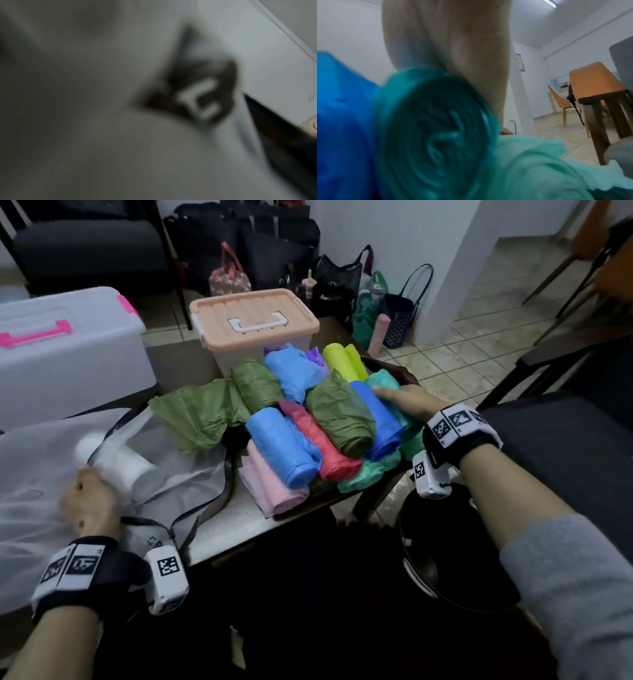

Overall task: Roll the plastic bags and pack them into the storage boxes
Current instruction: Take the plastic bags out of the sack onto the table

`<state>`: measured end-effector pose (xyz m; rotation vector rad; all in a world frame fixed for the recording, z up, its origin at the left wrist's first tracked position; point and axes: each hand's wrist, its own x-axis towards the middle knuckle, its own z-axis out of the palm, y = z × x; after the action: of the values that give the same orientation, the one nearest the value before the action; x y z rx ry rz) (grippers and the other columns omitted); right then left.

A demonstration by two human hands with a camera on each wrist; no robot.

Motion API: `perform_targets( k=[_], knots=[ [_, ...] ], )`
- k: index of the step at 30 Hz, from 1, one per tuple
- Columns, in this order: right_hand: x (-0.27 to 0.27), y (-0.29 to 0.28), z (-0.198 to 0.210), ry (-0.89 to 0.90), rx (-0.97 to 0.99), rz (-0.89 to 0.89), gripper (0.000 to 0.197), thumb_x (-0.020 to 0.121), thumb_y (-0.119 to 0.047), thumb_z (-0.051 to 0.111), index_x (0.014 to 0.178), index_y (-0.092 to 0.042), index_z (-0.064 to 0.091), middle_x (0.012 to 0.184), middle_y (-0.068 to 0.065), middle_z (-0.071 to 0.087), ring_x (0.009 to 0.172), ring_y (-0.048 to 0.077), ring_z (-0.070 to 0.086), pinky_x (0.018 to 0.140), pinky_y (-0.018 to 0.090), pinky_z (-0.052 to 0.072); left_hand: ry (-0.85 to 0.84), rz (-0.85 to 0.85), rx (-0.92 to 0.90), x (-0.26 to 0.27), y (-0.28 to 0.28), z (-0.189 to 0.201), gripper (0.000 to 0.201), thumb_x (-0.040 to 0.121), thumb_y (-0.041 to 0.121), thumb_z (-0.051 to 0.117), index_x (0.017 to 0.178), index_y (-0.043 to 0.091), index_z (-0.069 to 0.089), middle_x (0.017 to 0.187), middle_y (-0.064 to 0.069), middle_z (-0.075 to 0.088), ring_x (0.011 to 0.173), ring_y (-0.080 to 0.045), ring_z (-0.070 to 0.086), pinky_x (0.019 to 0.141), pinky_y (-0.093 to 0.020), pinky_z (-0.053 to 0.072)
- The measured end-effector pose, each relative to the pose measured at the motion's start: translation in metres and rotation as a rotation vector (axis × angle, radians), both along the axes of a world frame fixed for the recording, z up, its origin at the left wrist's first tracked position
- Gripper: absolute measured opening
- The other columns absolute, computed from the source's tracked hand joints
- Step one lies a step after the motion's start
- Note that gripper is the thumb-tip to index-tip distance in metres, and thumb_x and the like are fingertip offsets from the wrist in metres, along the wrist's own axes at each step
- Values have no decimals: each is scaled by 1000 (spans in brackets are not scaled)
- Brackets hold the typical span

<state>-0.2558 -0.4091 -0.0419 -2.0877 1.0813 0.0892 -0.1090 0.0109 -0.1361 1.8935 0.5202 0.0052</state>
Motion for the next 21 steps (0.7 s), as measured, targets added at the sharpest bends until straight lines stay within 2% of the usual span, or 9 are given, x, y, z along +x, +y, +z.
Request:
perform_targets(
  k=[2,4,6,8,12,15,17,19,21],
  knots=[
    [6,0,-5,41,-72,-23,93,78,-78,34,135,-6,48,140,16,46,128,30,44,111,42,30,25,16,19,4,0,0,44,99,28,30,118,-6,52,123,-32,51,110,-43,50,82,-44,39],
    [10,-3,-10,154,-224,2,79,89,-68,24,141,-10,41,149,20,31,137,35,30,114,45,22,17,10,36,4,2,-1,44,99,27,30,117,-6,53,123,-32,51,110,-44,49,88,-46,39],
    [10,-4,-10,280,-298,66,70,94,-61,22,142,-14,41,151,20,26,137,37,26,115,44,21,22,-12,61,4,2,-4,48,98,29,30,120,-6,53,125,-31,51,112,-44,50,93,-47,40],
    [10,-5,-6,327,-305,100,73,93,-64,20,142,-15,42,151,20,27,137,38,27,114,46,21,19,14,84,2,0,1,53,97,33,29,120,-8,54,126,-32,51,113,-43,50,94,-48,39],
    [16,10,20,338,-393,54,76,92,-62,29,145,-7,31,152,23,19,140,38,17,115,46,18,1,42,63,1,-2,4,55,97,33,31,119,-12,55,127,-34,50,115,-44,48,97,-48,36],
    [25,41,54,234,-532,55,78,90,-53,46,146,-5,22,149,25,18,138,38,15,110,47,21,15,21,71,0,-2,7,52,100,30,30,121,-11,54,129,-33,49,118,-44,46,99,-45,33],
    [41,67,70,105,-564,120,69,89,-47,49,142,-7,30,148,22,22,138,38,16,109,48,23,7,-10,89,-2,-2,10,49,101,28,29,121,-9,55,130,-32,49,119,-43,45,100,-42,31],
    [60,98,78,-52,-552,245,56,88,-42,46,134,-11,44,140,19,38,133,38,29,105,46,28,1,-9,84,-2,-3,11,49,101,29,28,120,-7,55,130,-31,49,120,-41,45,100,-41,31],
    [79,138,79,-278,-449,391,42,90,-31,46,125,-11,55,126,14,56,117,29,50,98,36,37,2,-1,82,-2,-3,11,50,101,31,29,120,-7,56,130,-30,50,119,-40,46,100,-41,32]
  ],
)
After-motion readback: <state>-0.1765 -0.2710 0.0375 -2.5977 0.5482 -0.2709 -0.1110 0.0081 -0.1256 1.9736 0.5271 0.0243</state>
